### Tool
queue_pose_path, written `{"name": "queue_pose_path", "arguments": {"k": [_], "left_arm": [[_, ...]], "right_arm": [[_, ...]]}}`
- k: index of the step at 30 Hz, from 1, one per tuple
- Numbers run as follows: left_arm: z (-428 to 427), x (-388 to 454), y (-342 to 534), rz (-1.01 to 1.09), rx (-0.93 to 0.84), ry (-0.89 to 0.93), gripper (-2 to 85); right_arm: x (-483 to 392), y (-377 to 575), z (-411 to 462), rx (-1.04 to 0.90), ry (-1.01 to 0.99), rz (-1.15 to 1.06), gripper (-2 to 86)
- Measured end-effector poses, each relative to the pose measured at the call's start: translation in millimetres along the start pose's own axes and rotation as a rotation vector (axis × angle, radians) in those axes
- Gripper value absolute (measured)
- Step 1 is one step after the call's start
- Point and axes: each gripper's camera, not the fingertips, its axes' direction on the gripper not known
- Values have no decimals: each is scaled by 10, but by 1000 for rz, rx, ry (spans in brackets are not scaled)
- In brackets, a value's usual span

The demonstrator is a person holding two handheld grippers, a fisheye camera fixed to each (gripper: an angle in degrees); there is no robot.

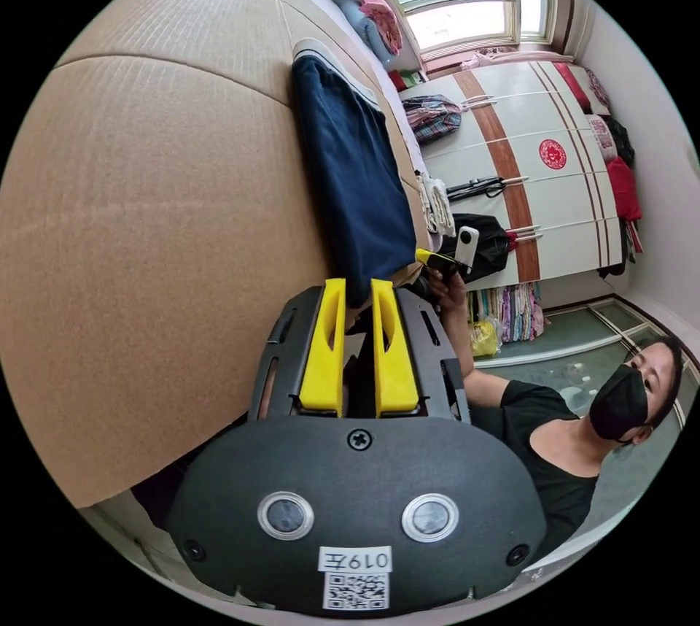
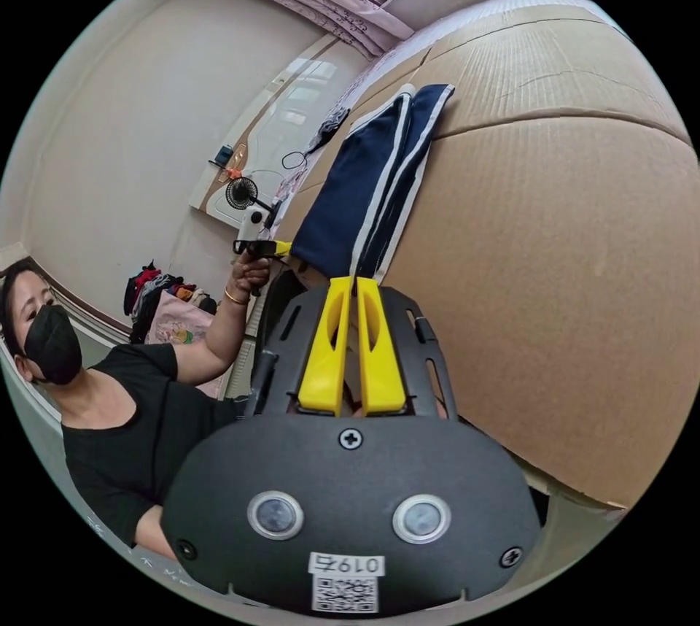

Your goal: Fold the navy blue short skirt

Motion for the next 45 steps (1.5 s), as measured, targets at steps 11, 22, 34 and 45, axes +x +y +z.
{"name": "queue_pose_path", "arguments": {"k": [11,22,34,45], "left_arm": [[-95,439,162,-33,3,-19,43],[-106,1130,299,-13,-20,-58,23],[-32,2731,1031,166,162,-330,13],[2141,5354,1846,924,213,-1330,54]], "right_arm": [[8,620,417,28,21,13,6],[-162,1227,1055,-45,104,-42,-9],[-1245,2811,1995,111,407,-280,32],[-2864,4712,5496,65,1379,-1045,28]]}}
